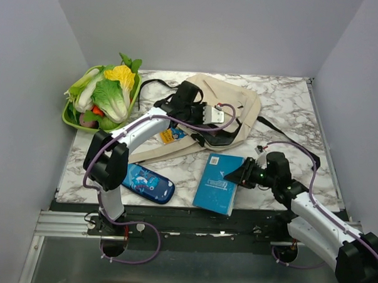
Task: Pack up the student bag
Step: Pick up the book from the center of the board, then place the book in the student bag.
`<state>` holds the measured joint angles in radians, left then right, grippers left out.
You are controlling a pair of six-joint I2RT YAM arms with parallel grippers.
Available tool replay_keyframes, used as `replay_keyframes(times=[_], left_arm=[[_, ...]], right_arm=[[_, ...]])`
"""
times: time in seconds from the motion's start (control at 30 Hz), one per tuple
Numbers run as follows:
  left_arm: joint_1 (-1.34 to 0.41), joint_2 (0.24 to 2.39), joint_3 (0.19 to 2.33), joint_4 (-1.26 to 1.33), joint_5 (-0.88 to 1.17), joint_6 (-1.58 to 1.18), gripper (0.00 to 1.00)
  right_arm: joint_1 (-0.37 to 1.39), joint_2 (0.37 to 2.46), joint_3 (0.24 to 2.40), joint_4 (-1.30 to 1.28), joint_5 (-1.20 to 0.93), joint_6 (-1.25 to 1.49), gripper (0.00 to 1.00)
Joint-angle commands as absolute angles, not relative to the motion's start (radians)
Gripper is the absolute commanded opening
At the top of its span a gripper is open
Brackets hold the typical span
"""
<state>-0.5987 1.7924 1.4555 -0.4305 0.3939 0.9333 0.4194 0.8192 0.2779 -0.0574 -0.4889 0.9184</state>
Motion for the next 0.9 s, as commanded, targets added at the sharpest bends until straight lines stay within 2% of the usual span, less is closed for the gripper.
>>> replay_keyframes(times=[0.0,0.17,0.5,0.7,0.87], left_arm=[[-0.606,1.827,1.598,-0.430,0.382,0.790,0.00],[-0.607,1.862,1.775,-0.520,0.405,0.666,0.00],[-0.640,1.715,1.589,-0.468,0.462,0.612,0.00],[-0.643,1.675,1.552,-0.488,0.475,0.607,0.00],[-0.653,1.652,1.552,-0.492,0.500,0.588,0.00]], right_arm=[[0.420,0.860,0.308,0.146,-0.736,0.904,0.01],[0.419,0.937,0.314,0.305,-0.746,0.975,0.01],[0.387,1.167,0.391,0.685,-0.814,1.141,0.01],[0.310,1.250,0.336,0.872,-0.753,1.245,0.01],[0.262,1.509,0.333,1.200,-0.712,1.431,0.01]])
